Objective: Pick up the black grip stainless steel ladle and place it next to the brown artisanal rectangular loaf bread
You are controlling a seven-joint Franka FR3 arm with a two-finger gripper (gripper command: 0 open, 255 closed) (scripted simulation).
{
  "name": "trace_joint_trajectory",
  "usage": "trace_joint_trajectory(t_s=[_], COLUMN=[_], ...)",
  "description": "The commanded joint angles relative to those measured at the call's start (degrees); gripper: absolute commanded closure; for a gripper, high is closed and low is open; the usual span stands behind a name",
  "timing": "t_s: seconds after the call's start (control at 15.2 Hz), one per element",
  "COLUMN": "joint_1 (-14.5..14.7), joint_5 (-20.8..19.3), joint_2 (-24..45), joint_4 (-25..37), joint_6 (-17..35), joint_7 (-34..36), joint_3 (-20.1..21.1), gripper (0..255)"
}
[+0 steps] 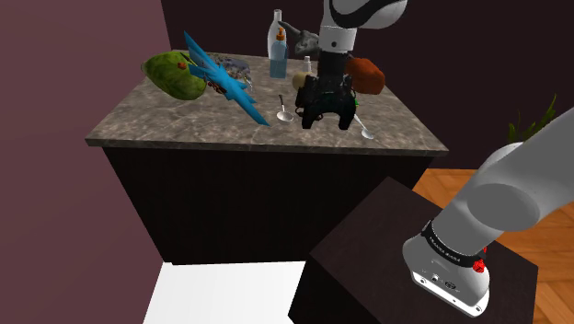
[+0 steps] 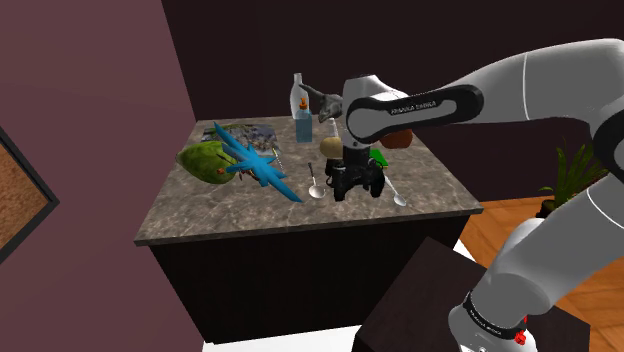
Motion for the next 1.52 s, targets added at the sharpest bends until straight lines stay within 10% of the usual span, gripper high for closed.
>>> trace_joint_trajectory(t_s=[0.0,1.45], joint_1=[-0.6,-2.6], joint_5=[-0.1,-0.5], joint_2=[3.9,39.4], joint_4=[2.6,34.6], joint_6=[2.3,14.4], joint_7=[1.7,15.5], joint_3=[-0.1,-4.7], gripper=[0,0])
